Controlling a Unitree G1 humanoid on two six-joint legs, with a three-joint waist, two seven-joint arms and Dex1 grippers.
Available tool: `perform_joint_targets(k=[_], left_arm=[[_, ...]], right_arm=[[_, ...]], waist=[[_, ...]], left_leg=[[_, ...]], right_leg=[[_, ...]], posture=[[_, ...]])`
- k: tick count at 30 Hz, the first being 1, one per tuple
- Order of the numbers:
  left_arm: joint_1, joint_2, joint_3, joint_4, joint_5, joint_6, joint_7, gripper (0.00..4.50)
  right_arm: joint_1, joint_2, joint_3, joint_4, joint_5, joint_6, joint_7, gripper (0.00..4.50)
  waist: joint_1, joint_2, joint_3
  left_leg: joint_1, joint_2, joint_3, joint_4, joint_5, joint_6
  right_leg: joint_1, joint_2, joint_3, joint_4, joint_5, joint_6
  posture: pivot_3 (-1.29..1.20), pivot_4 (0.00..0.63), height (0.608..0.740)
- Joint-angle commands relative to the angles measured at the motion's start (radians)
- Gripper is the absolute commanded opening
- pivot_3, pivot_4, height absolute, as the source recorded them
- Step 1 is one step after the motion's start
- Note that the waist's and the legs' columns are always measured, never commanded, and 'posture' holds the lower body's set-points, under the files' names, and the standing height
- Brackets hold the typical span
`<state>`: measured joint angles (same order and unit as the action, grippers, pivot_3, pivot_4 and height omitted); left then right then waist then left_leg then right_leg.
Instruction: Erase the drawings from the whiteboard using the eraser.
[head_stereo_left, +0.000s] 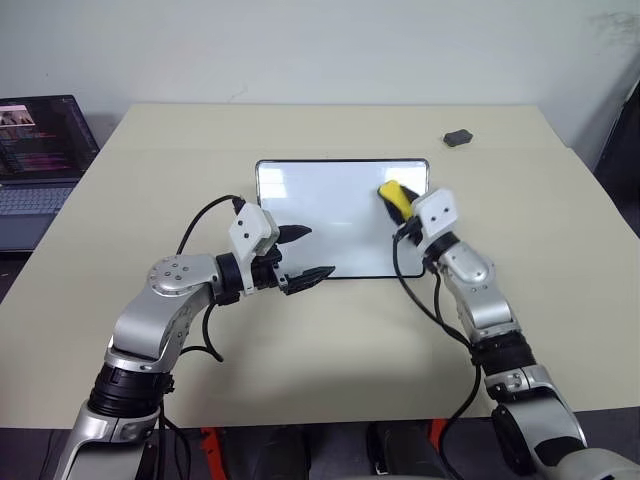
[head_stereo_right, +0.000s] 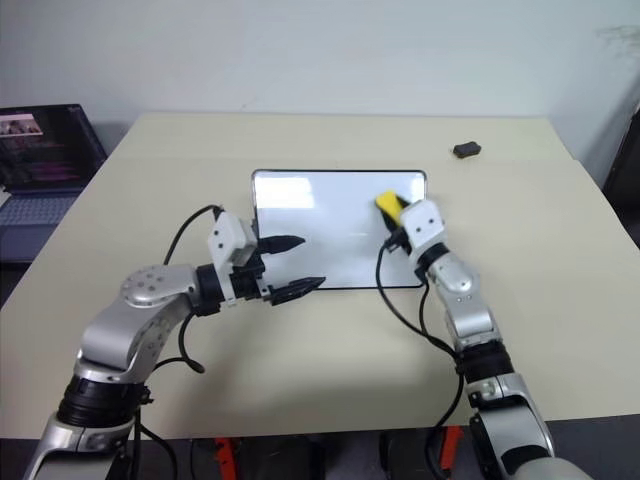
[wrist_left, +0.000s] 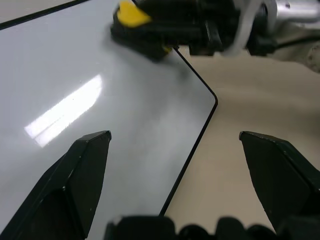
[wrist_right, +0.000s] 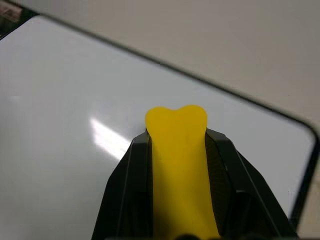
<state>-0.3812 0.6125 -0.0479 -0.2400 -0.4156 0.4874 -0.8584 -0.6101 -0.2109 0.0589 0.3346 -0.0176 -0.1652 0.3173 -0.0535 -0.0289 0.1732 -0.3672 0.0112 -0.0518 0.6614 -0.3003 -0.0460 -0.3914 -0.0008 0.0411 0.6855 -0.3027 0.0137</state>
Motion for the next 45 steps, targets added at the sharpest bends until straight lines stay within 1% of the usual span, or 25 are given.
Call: perform_joint_targets(k=[1, 6, 8, 11, 19, 22, 26, 31, 35, 37, 40, 45], left_arm=[[-0.003, 0.001, 0.022, -0.047, -0.007, -0.011, 0.007, 4.5], [0.001, 0.0, 0.022, -0.055, -0.01, -0.004, 0.012, 4.5], [0.006, 0.0, 0.026, -0.062, -0.012, 0.001, 0.017, 4.5], [0.012, 0.001, 0.028, -0.068, -0.015, 0.006, 0.022, 4.5], [0.013, 0.001, 0.029, -0.065, -0.016, 0.007, 0.023, 4.5], [0.006, -0.003, 0.024, -0.061, -0.025, 0.005, 0.01, 4.5], [0.0, 0.003, 0.013, -0.058, -0.037, 0.004, -0.022, 4.5], [-0.033, 0.007, -0.011, -0.027, -0.031, -0.016, -0.084, 4.5], [-0.071, 0.012, -0.042, 0.001, -0.028, -0.042, -0.165, 4.5], [-0.088, 0.011, -0.07, 0.008, -0.03, -0.058, -0.22, 4.5], [-0.114, 0.007, -0.125, 0.022, -0.024, -0.082, -0.303, 4.5], [-0.155, -0.022, -0.19, 0.062, 0.0, -0.117, -0.369, 4.5]], right_arm=[[-0.033, 0.011, -0.012, 0.063, -0.015, -0.011, -0.044, 1.07], [-0.005, 0.022, 0.041, 0.116, -0.038, -0.045, -0.009, 1.07], [0.048, 0.034, 0.089, 0.08, -0.03, -0.056, 0.055, 1.07], [0.086, 0.045, 0.125, 0.045, -0.034, -0.06, 0.096, 1.07], [0.073, 0.049, 0.118, -0.034, -0.026, -0.015, 0.104, 1.06], [0.082, 0.043, 0.068, -0.131, 0.033, 0.068, 0.103, 1.06], [0.144, 0.002, 0.016, -0.314, 0.088, 0.192, 0.105, 1.05], [0.291, -0.077, -0.064, -0.566, 0.103, 0.363, 0.066, 1.05], [0.449, -0.101, -0.119, -0.763, 0.115, 0.507, 0.026, 1.05], [0.52, -0.099, -0.133, -0.843, 0.102, 0.592, -0.01, 1.05], [0.592, -0.07, -0.173, -0.907, 0.087, 0.726, -0.091, 1.05], [0.619, -0.026, -0.212, -0.94, 0.089, 0.929, -0.177, 1.05]], waist=[[0.0, 0.0, 0.0], [-0.002, 0.0, 0.0], [-0.002, 0.0, 0.0], [-0.007, 0.0, -0.001], [-0.001, 0.0, 0.0], [0.001, 0.001, 0.0], [0.011, 0.001, 0.001], [0.027, 0.001, 0.001], [0.029, 0.001, 0.001], [0.027, 0.002, 0.001], [0.022, 0.002, 0.001], [0.022, 0.002, 0.001]], left_leg=[[0.0, 0.0, 0.0, 0.0, 0.0, 0.0], [0.0, -0.001, 0.001, 0.0, -0.001, 0.001], [0.002, -0.001, 0.001, 0.001, -0.001, 0.001], [0.003, 0.0, 0.0, 0.001, -0.001, 0.001], [0.004, -0.001, 0.0, 0.003, -0.001, 0.001], [0.002, -0.001, 0.0, 0.002, -0.001, 0.001], [0.001, 0.0, -0.001, 0.001, -0.001, 0.001], [-0.002, -0.001, -0.001, 0.001, -0.002, 0.0], [-0.003, -0.001, -0.002, 0.001, -0.002, 0.001], [-0.002, -0.001, -0.002, 0.001, -0.002, 0.001], [-0.002, -0.001, -0.002, 0.001, -0.002, 0.001], [0.0, -0.001, -0.001, 0.001, -0.001, 0.001]], right_leg=[[0.0, 0.0, 0.0, -0.001, 0.0, 0.0], [0.002, -0.001, 0.001, -0.004, 0.0, 0.0], [0.003, -0.001, 0.0, -0.003, 0.0, 0.0], [0.004, -0.001, 0.0, -0.001, 0.0, 0.0], [0.003, -0.001, 0.0, 0.002, 0.0, 0.0], [0.003, -0.001, 0.0, 0.002, 0.0, 0.0], [0.002, -0.001, -0.001, -0.002, 0.0, 0.0], [0.002, -0.001, -0.002, -0.005, 0.0, 0.001], [0.002, -0.002, -0.002, -0.005, 0.0, 0.001], [0.002, -0.001, -0.002, -0.005, 0.0, 0.001], [0.002, -0.001, -0.001, -0.004, 0.0, 0.001], [0.003, 0.0, 0.0, -0.004, 0.0, 0.001]], posture=[[0.0, 0.15, 0.74], [0.0, 0.15, 0.74], [0.0, 0.15, 0.74], [0.0, 0.15, 0.74], [0.0, 0.15, 0.74], [0.0, 0.15, 0.74], [0.0, 0.15, 0.74], [0.0, 0.15, 0.74], [0.0, 0.15, 0.74], [0.0, 0.15, 0.74], [0.0, 0.15, 0.74], [0.0, 0.15, 0.74]])
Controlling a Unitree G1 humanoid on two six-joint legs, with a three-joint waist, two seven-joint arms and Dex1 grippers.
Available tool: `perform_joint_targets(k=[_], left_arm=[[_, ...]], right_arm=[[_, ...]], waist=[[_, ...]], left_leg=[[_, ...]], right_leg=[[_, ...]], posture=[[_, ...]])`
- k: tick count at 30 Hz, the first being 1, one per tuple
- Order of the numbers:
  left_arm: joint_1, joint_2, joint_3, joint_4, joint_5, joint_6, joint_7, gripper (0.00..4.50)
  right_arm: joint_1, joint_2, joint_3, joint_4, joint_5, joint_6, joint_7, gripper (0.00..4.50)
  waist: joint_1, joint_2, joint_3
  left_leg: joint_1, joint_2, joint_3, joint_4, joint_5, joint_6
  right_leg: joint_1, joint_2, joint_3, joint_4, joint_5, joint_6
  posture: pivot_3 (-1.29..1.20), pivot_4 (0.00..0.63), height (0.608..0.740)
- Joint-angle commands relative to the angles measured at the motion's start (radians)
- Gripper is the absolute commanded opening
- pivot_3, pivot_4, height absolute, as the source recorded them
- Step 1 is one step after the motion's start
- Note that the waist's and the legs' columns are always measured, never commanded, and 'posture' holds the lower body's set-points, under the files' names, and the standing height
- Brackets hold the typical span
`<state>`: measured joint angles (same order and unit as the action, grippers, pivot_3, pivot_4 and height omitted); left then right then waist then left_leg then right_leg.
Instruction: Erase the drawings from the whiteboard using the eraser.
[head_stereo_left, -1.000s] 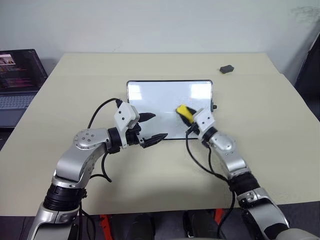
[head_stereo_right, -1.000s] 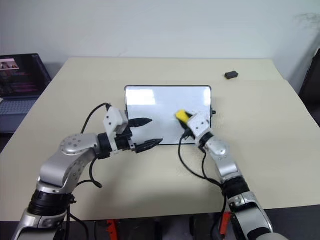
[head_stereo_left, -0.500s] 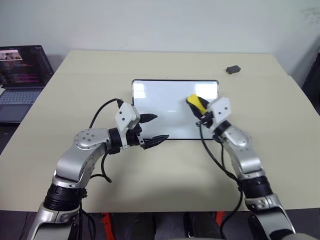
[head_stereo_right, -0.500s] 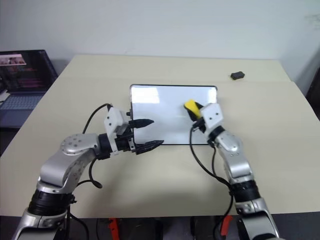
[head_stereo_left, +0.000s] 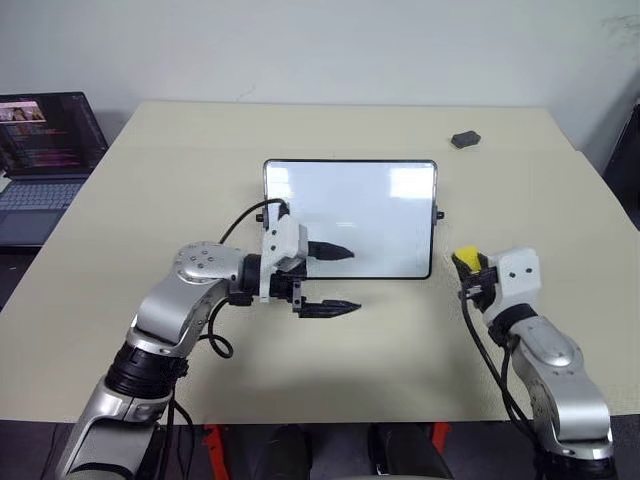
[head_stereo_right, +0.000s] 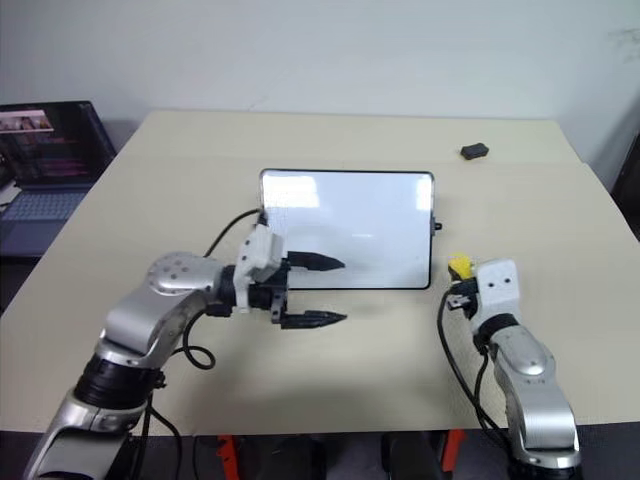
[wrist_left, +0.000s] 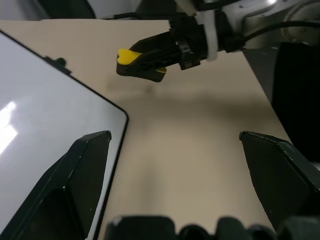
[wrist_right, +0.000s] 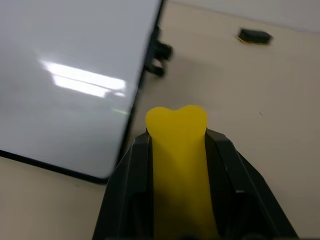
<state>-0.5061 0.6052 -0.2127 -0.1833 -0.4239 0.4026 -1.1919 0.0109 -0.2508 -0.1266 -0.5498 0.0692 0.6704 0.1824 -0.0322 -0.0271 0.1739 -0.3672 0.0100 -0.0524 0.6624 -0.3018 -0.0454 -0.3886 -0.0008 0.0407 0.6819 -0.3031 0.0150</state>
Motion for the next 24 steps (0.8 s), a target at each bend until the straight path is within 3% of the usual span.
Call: perform_joint_targets(k=[1, 7, 23, 24], left_arm=[[-0.038, -0.024, -0.042, 0.011, 0.014, -0.037, -0.046, 4.5], [-0.075, -0.075, -0.121, 0.058, 0.09, -0.105, -0.06, 4.5], [-0.059, -0.093, -0.12, 0.023, 0.111, -0.076, -0.028, 4.5], [-0.055, -0.09, -0.119, 0.019, 0.11, -0.074, -0.027, 4.5]], right_arm=[[-0.001, 0.025, -0.034, -0.06, 0.008, 0.131, -0.052, 1.05], [-0.006, 0.024, -0.022, -0.066, 0.023, 0.216, -0.048, 1.05], [-0.082, 0.046, -0.073, 0.026, 0.053, 0.229, -0.067, 1.05], [-0.084, 0.048, -0.075, 0.028, 0.056, 0.227, -0.066, 1.79]], waist=[[0.0, 0.0, 0.0], [0.001, 0.0, 0.0], [0.001, 0.001, 0.0], [0.0, 0.001, 0.0]], left_leg=[[0.0, 0.0, 0.0, 0.0, 0.0, 0.0], [-0.001, -0.001, 0.0, 0.0, 0.0, 0.0], [-0.001, 0.0, 0.0, 0.0, 0.0, 0.0], [-0.001, 0.0, 0.0, 0.0, 0.0, 0.0]], right_leg=[[0.0, 0.0, 0.0, 0.0, 0.0, 0.0], [0.0, 0.0, 0.001, -0.001, 0.0, 0.0], [0.0, 0.001, 0.0, -0.001, 0.0, 0.0], [0.0, 0.001, 0.0, 0.0, 0.0, 0.0]], posture=[[0.0, 0.15, 0.74], [0.0, 0.15, 0.74], [0.0, 0.15, 0.74], [0.0, 0.15, 0.74]])
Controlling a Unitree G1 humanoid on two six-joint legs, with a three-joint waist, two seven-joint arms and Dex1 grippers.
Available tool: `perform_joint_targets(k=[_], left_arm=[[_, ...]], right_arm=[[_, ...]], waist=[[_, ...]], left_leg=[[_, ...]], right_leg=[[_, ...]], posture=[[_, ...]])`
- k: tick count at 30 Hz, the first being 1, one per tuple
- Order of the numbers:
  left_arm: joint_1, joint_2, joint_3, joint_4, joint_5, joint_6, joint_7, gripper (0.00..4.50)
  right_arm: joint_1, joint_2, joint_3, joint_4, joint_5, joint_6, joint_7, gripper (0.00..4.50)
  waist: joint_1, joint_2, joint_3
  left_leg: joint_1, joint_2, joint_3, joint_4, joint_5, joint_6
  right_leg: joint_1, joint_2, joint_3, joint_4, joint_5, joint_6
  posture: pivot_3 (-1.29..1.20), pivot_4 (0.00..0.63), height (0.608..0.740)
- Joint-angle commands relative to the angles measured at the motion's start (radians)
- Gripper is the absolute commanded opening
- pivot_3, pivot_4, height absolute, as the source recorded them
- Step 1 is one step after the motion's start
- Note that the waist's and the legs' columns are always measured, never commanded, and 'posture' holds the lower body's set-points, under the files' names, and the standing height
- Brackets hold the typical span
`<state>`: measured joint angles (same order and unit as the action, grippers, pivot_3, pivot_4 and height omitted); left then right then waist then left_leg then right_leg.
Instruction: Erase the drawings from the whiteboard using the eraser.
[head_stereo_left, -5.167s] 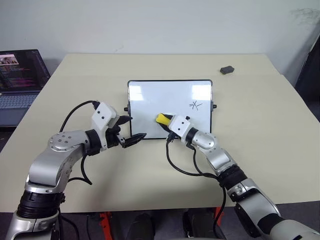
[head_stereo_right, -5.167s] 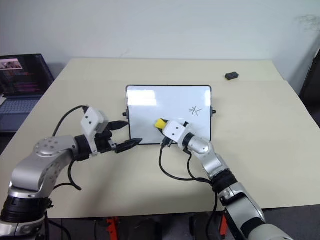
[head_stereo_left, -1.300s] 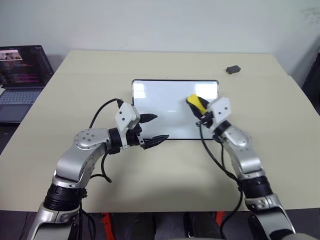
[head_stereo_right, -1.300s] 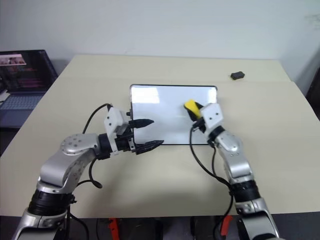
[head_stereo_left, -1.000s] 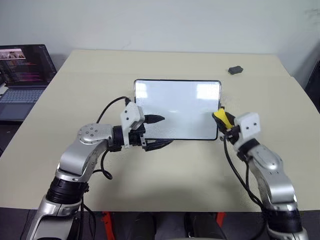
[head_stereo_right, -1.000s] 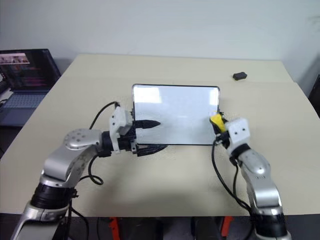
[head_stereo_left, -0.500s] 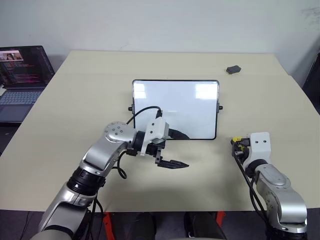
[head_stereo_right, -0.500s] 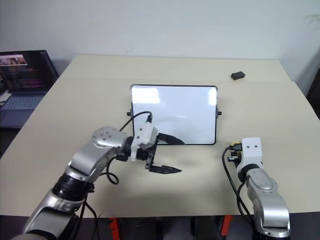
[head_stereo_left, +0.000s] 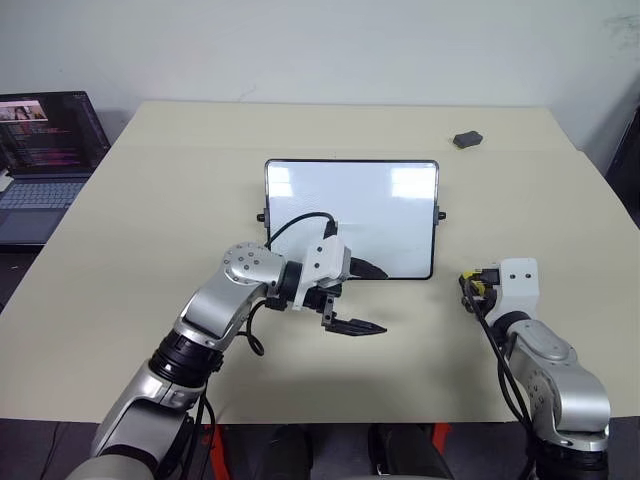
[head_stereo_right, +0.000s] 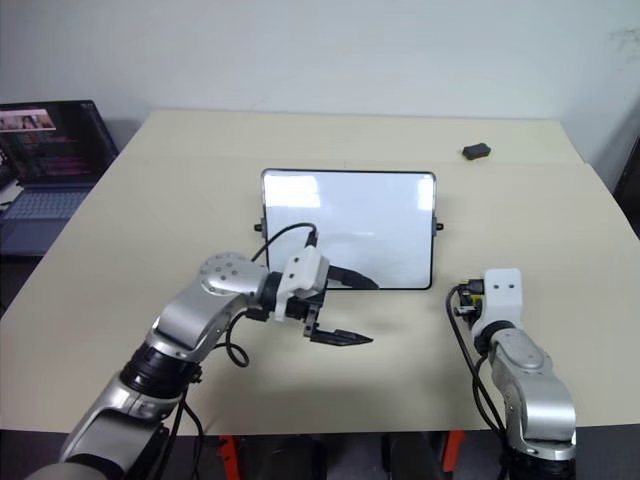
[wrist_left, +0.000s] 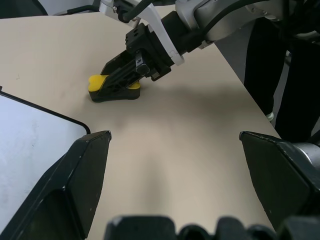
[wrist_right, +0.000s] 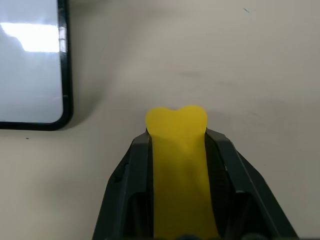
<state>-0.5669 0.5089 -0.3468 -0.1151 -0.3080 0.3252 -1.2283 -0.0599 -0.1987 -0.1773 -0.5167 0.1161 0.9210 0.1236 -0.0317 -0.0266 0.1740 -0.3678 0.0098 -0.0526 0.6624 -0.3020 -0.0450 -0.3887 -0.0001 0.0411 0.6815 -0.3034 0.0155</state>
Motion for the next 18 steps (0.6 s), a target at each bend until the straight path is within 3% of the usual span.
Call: perform_joint_targets(k=[1, 8, 12, 18], left_arm=[[0.01, 0.008, 0.018, -0.054, -0.006, 0.007, 0.012, 4.5], [0.039, 0.012, 0.042, -0.075, -0.014, 0.031, 0.057, 4.5], [0.063, -0.001, 0.1, -0.079, -0.018, 0.05, 0.145, 4.5], [0.193, -0.048, 0.3, -0.212, -0.102, 0.208, 0.404, 4.5]], right_arm=[[-0.014, -0.002, -0.025, -0.003, 0.011, -0.024, -0.007, 2.05], [-0.018, 0.002, -0.023, 0.001, 0.013, -0.069, -0.012, 4.48], [-0.026, 0.0, -0.026, -0.045, 0.024, -0.118, -0.007, 4.48], [0.0, -0.02, 0.023, -0.172, 0.069, -0.235, 0.073, 4.48]], waist=[[0.0, 0.0, 0.0], [0.0, 0.0, 0.0], [0.0, 0.0, 0.0], [-0.001, 0.0, 0.0]], left_leg=[[0.0, 0.0, 0.0, 0.0, 0.0, 0.0], [0.0, 0.0, 0.0, 0.0, 0.0, 0.0], [0.0, 0.0, 0.0, 0.0, 0.0, 0.0], [0.0, 0.001, 0.0, 0.0, 0.0, 0.0]], right_leg=[[0.0, 0.0, 0.0, 0.0, 0.0, 0.0], [0.0, 0.0, 0.0, 0.0, 0.0, 0.0], [0.0, 0.0, 0.0, 0.0, 0.0, 0.0], [0.0, 0.0, 0.0, 0.0, 0.0, 0.0]], posture=[[0.0, 0.15, 0.74], [0.0, 0.15, 0.74], [0.0, 0.15, 0.74], [0.0, 0.15, 0.74]])
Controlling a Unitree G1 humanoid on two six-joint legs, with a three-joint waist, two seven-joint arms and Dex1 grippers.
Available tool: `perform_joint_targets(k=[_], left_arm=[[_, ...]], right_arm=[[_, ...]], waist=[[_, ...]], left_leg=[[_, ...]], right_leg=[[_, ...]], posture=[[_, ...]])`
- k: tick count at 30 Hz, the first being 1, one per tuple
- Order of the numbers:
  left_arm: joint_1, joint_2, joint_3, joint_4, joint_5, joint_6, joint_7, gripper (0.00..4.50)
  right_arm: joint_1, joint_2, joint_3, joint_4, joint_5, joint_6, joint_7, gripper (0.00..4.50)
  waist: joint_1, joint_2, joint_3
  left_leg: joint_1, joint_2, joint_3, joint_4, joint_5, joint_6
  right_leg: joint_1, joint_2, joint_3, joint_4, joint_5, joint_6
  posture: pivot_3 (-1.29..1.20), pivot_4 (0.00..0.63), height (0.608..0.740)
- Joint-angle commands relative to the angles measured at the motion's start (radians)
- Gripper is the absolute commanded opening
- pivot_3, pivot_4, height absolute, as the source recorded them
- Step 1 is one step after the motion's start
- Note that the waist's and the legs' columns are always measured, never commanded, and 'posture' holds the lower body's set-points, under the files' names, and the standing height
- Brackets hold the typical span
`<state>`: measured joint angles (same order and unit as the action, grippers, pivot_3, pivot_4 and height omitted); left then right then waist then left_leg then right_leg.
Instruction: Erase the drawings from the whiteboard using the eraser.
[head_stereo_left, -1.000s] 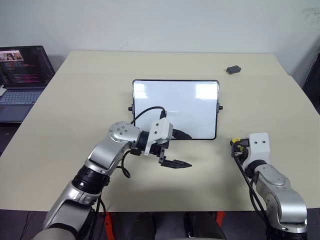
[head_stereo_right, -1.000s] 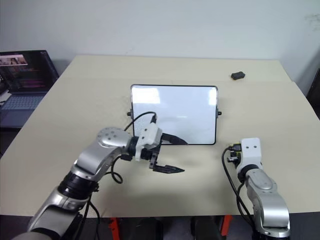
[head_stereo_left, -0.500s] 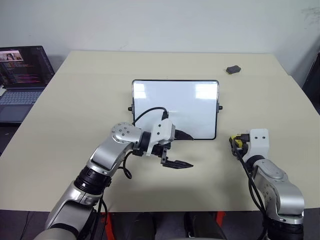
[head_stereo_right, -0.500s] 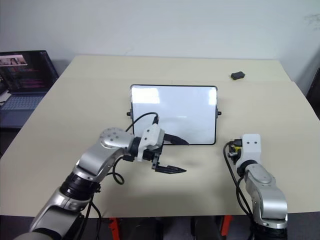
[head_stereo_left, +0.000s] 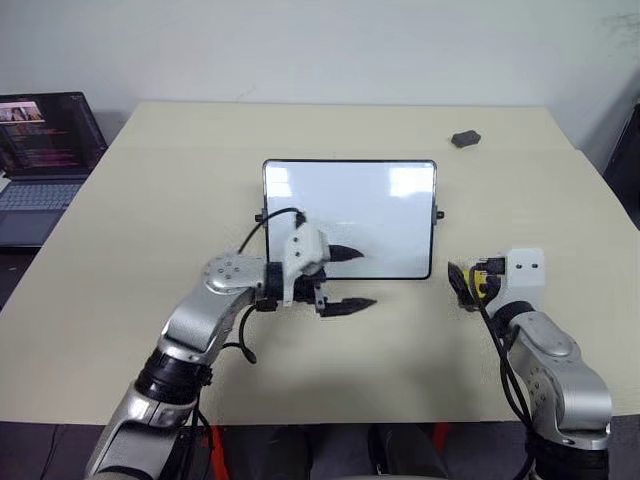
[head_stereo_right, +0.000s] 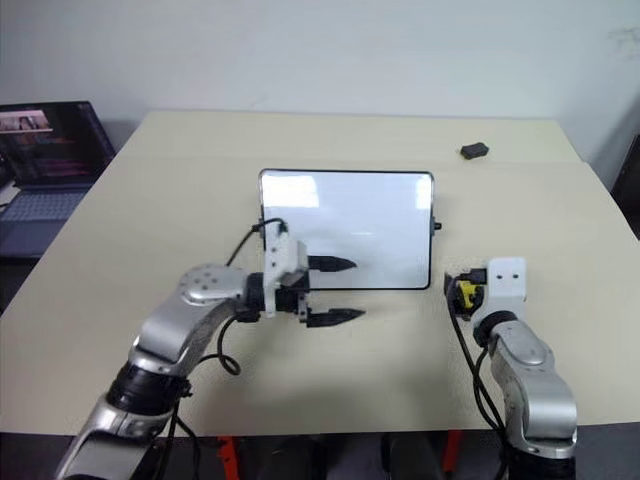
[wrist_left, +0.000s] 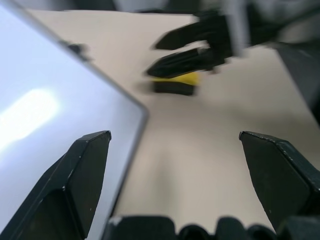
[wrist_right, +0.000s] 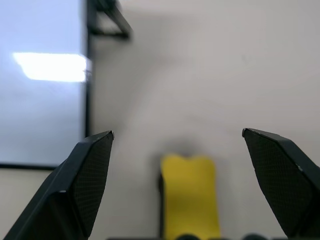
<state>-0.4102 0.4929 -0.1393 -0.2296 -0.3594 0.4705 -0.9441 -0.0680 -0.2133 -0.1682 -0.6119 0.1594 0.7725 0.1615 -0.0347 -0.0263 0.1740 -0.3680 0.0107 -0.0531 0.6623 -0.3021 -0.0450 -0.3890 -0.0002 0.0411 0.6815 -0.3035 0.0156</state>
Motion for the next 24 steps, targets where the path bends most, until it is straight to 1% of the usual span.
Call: perform_joint_targets(k=[1, 5, 8, 10, 12, 15, 17, 20, 24], left_arm=[[0.063, -0.051, 0.121, -0.133, -0.064, 0.09, 0.172, 4.5], [0.206, -0.14, 0.219, -0.284, -0.067, 0.142, 0.385, 4.5], [0.311, -0.207, 0.245, -0.373, -0.026, 0.146, 0.531, 4.5], [0.376, -0.237, 0.251, -0.418, 0.004, 0.136, 0.605, 4.5], [0.443, -0.245, 0.261, -0.45, 0.031, 0.115, 0.644, 4.5], [0.503, -0.278, 0.278, -0.457, 0.055, 0.103, 0.715, 4.5], [0.527, -0.297, 0.294, -0.449, 0.062, 0.095, 0.75, 4.5], [0.589, -0.308, 0.334, -0.409, 0.067, 0.055, 0.762, 4.5], [0.595, -0.321, 0.355, -0.363, 0.081, 0.016, 0.791, 4.5]], right_arm=[[0.02, -0.001, 0.023, -0.08, 0.033, -0.12, 0.049, 4.48], [0.094, 0.002, 0.082, -0.056, 0.072, -0.283, 0.151, 4.48], [0.159, -0.004, 0.089, 0.001, 0.106, -0.403, 0.233, 4.48], [0.209, -0.01, 0.093, 0.062, 0.086, -0.529, 0.271, 4.48], [0.251, 0.009, 0.087, 0.095, 0.11, -0.598, 0.291, 4.48], [0.296, 0.003, 0.084, 0.134, 0.101, -0.683, 0.306, 4.48], [0.333, -0.002, 0.086, 0.141, 0.1, -0.713, 0.311, 4.48], [0.445, -0.016, 0.107, 0.127, 0.088, -0.757, 0.329, 4.48], [0.526, -0.063, 0.112, 0.084, 0.106, -0.745, 0.356, 4.48]], waist=[[0.003, 0.0, 0.0], [0.005, 0.0, 0.0], [0.006, 0.0, 0.0], [0.008, -0.001, 0.0], [0.008, -0.001, -0.001], [0.007, 0.0, -0.001], [0.007, 0.0, -0.001], [0.008, 0.0, -0.001], [0.009, 0.0, -0.001]], left_leg=[[0.0, 0.0, 0.0, 0.0, 0.0, 0.0], [0.0, -0.001, -0.001, 0.0, 0.0, 0.0], [0.0, -0.001, 0.0, 0.0, 0.0, 0.0], [0.001, -0.001, 0.0, 0.001, 0.0, 0.0], [0.003, -0.001, 0.0, 0.001, 0.0, 0.0], [0.004, -0.001, 0.0, 0.0, 0.0, 0.0], [0.004, -0.001, 0.0, 0.001, 0.0, 0.0], [0.004, -0.001, 0.0, 0.001, 0.0, 0.0], [0.003, -0.001, 0.0, 0.0, 0.0, 0.0]], right_leg=[[0.0, 0.0, 0.0, 0.0, 0.0, 0.0], [0.001, -0.001, 0.0, -0.001, 0.0, 0.0], [0.001, -0.002, 0.0, -0.001, 0.0, 0.0], [0.002, -0.002, 0.0, 0.0, 0.0, 0.0], [0.004, -0.002, 0.0, 0.0, 0.0, 0.0], [0.004, -0.002, 0.0, 0.0, 0.0, 0.0], [0.004, -0.002, 0.0, 0.0, 0.0, 0.0], [0.004, -0.002, 0.0, 0.0, 0.0, 0.0], [0.004, -0.002, 0.0, 0.0, -0.001, 0.0]], posture=[[0.0, 0.15, 0.74], [0.0, 0.15, 0.74], [0.0, 0.15, 0.74], [0.0, 0.15, 0.74], [0.0, 0.15, 0.74], [0.0, 0.15, 0.74], [0.0, 0.15, 0.74], [0.0, 0.15, 0.74], [0.0, 0.15, 0.74]])
